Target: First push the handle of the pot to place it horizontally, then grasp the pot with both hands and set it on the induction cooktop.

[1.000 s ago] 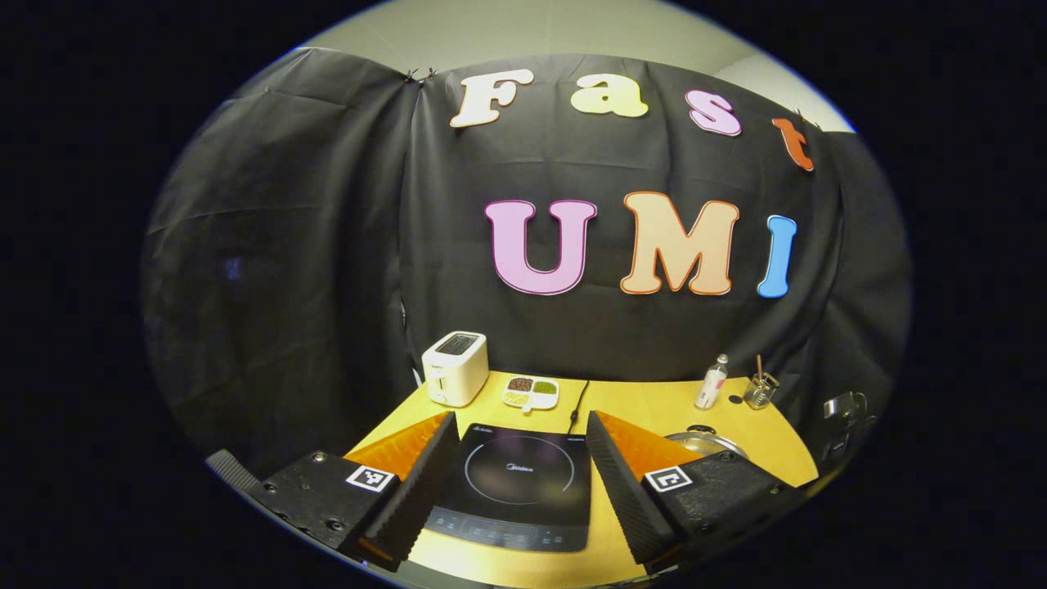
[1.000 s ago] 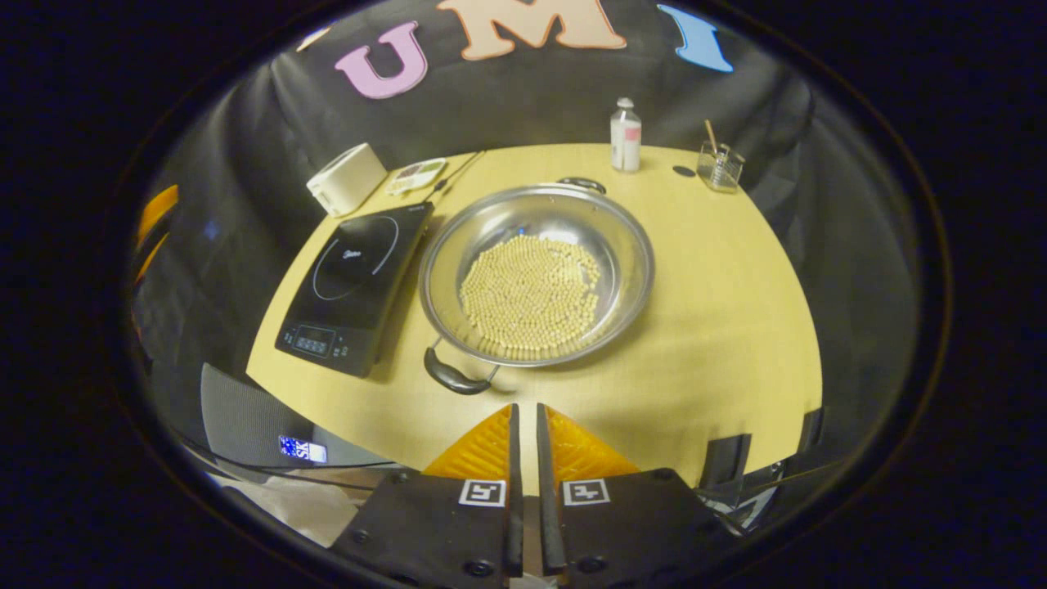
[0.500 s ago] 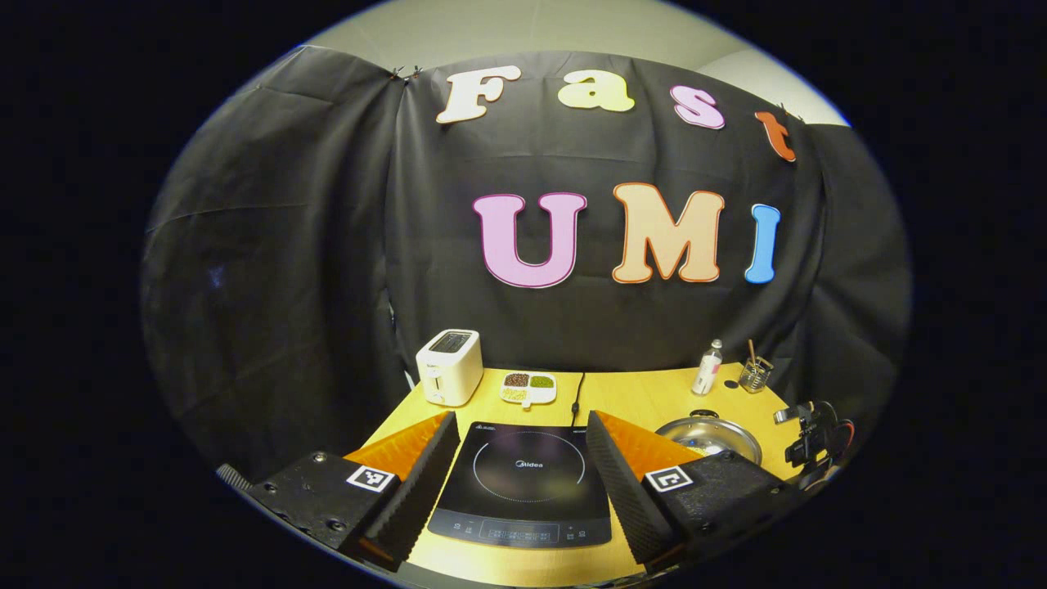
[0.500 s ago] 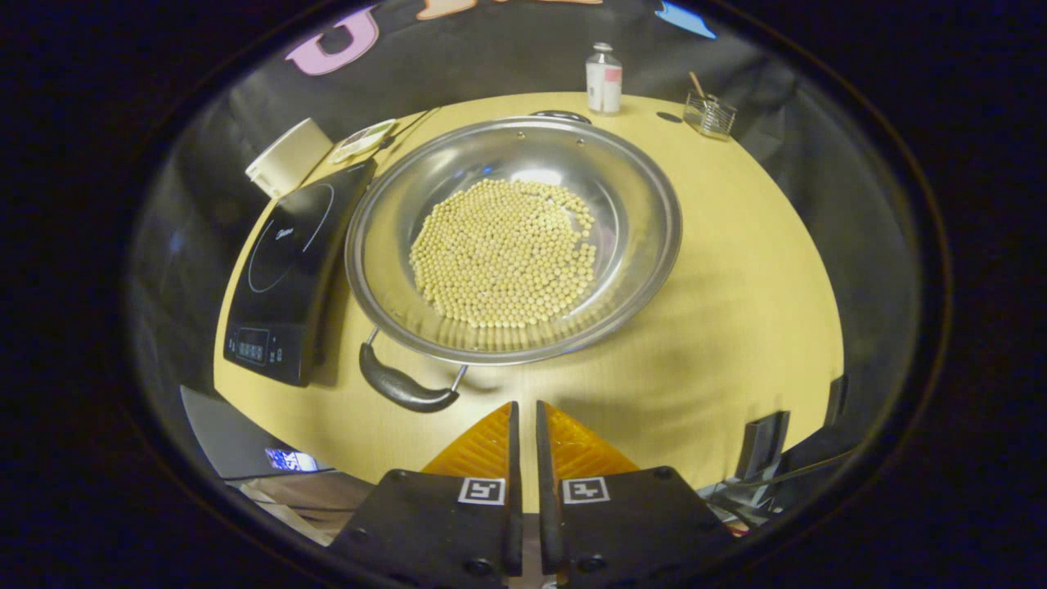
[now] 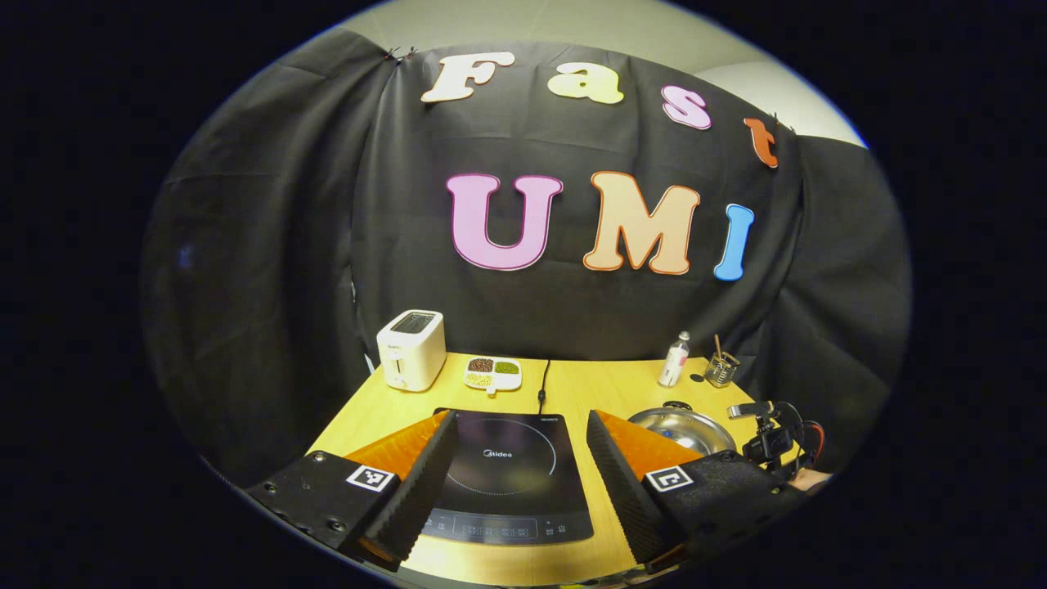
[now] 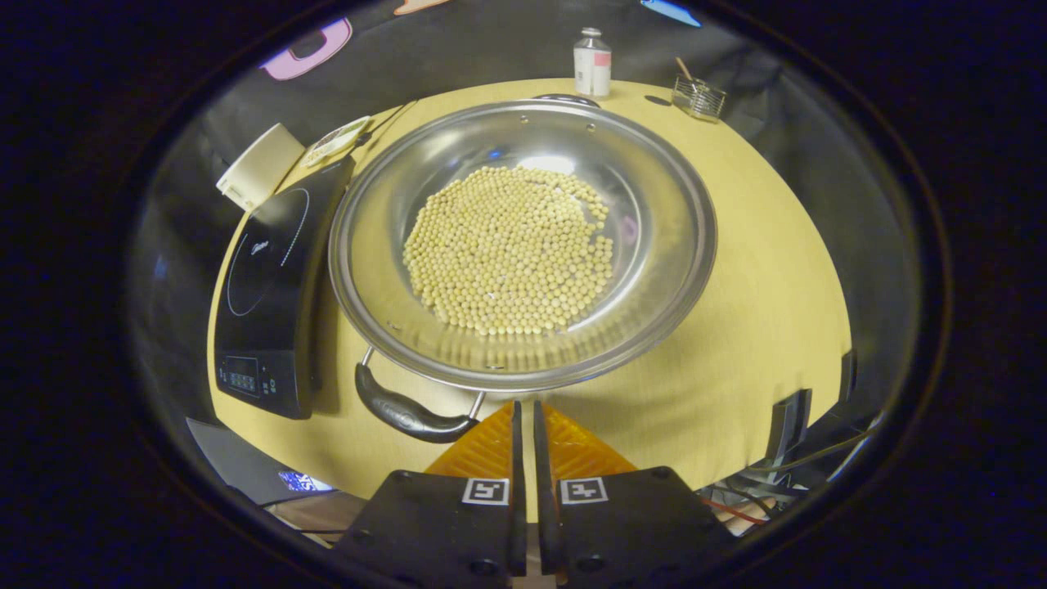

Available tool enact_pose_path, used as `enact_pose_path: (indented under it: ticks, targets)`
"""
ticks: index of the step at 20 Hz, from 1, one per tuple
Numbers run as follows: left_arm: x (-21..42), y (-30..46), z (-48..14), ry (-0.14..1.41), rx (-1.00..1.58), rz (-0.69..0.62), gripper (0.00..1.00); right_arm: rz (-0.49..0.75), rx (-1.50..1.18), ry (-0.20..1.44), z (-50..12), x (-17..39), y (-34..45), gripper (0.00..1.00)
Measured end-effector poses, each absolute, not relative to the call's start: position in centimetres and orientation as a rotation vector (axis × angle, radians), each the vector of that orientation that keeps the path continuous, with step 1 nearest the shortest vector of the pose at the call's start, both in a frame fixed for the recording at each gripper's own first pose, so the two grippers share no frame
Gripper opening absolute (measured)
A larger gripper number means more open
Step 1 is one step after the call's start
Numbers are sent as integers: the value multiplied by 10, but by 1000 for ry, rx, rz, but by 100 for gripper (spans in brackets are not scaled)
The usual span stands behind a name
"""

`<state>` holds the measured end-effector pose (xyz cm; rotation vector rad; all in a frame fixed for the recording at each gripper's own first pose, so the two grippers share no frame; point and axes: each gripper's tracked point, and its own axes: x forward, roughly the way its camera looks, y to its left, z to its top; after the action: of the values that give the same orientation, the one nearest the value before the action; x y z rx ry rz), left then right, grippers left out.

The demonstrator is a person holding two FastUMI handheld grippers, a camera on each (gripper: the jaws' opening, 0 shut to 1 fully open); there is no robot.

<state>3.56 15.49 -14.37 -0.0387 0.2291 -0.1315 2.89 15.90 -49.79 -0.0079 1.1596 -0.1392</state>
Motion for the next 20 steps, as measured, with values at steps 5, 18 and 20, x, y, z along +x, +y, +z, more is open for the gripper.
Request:
enact_pose_path:
  ticks: [5,18,20]
  targets:
    - [42,168,-144,218,10,-161,96,-171,65,1130,-503,42,195,9]
    - [39,187,-166,226,-27,-178,96,-271,185,1023,-508,101,271,8]
    - [36,193,-177,260,-29,-155,96,-283,203,1013,-513,112,277,8]
